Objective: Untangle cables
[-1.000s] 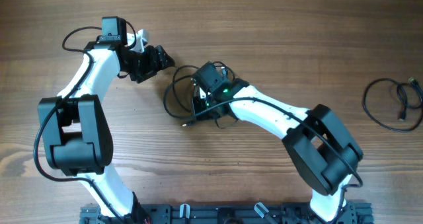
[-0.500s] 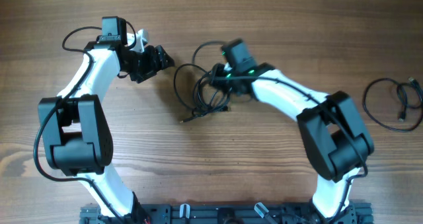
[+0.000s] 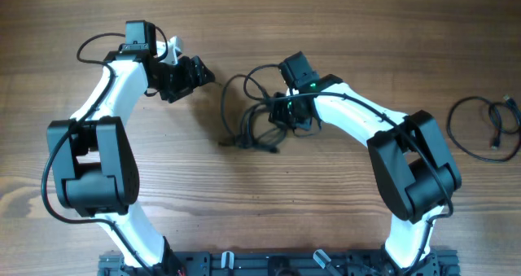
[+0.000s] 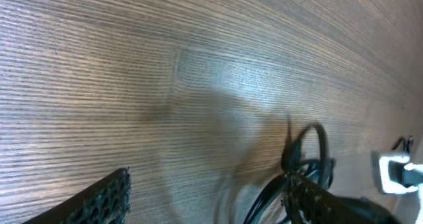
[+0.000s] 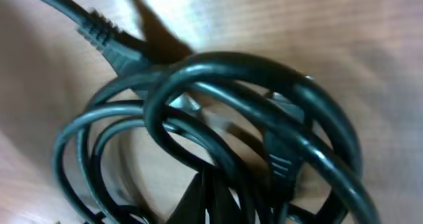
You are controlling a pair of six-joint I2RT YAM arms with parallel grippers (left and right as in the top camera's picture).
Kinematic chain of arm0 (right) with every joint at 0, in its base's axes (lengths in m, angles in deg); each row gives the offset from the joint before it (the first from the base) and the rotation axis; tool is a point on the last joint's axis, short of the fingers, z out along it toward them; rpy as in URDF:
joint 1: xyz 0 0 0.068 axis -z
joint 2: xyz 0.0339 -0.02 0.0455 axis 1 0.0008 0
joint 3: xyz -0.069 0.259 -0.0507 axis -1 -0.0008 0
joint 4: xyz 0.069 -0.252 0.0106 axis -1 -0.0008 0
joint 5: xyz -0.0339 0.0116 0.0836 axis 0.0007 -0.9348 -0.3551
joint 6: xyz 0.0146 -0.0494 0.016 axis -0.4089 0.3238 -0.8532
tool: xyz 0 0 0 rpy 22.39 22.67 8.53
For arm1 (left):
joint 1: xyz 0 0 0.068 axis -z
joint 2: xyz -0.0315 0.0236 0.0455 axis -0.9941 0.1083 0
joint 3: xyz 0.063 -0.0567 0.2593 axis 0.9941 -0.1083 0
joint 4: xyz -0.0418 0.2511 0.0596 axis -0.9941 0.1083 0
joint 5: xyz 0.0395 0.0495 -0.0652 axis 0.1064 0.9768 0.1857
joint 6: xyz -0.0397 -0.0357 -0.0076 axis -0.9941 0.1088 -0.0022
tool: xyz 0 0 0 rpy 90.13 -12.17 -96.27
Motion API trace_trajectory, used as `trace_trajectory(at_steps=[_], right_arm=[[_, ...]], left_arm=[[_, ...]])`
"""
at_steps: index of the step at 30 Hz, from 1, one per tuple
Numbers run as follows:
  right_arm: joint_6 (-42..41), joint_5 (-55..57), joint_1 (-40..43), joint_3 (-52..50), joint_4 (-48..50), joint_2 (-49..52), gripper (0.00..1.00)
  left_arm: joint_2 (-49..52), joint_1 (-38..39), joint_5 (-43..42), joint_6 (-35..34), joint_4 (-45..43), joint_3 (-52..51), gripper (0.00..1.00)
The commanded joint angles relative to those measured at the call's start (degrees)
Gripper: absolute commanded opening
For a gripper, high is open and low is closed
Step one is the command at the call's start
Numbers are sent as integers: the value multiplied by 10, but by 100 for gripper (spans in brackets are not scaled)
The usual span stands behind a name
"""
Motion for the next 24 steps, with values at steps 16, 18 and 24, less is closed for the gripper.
trace_trajectory(at_steps=[16,18,24], right_arm=[[75,-101,-30,34,-165,1,4],[57,-101,-44,10,-141,1,4],[-10,-98,-103,-52,2,1,5]], left_arm=[[6,1,0,-1,2,-5,78],[6,1,2,-1,2,-5,77],[6,1,15,-1,2,-5,75]])
